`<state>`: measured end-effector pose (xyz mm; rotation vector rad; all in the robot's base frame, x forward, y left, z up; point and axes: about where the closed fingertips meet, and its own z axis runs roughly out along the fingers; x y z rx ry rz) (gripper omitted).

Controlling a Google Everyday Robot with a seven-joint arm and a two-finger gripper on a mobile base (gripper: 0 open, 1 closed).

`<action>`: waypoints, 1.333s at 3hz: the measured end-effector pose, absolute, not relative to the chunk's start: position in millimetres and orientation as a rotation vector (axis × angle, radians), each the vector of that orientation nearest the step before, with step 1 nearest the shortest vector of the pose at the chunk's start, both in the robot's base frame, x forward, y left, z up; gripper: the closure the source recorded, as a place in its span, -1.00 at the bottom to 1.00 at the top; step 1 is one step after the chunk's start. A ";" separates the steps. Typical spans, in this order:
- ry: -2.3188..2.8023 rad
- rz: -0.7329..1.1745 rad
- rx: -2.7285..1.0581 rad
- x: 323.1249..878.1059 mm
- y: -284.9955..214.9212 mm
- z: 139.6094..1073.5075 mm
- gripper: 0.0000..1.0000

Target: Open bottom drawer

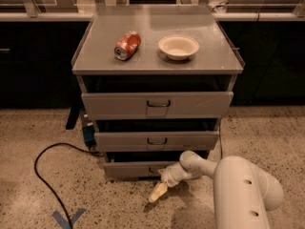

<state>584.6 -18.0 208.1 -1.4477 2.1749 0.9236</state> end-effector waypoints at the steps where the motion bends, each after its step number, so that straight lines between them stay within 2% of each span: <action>1: 2.174 0.921 -1.450 584.3 -17.2 208.1 -1.00; 4: 2.121 0.685 -1.505 649.3 -21.5 230.3 -1.00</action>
Offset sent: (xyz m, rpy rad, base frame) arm 0.0576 -0.0115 0.0373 -0.0852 -0.1923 -0.0312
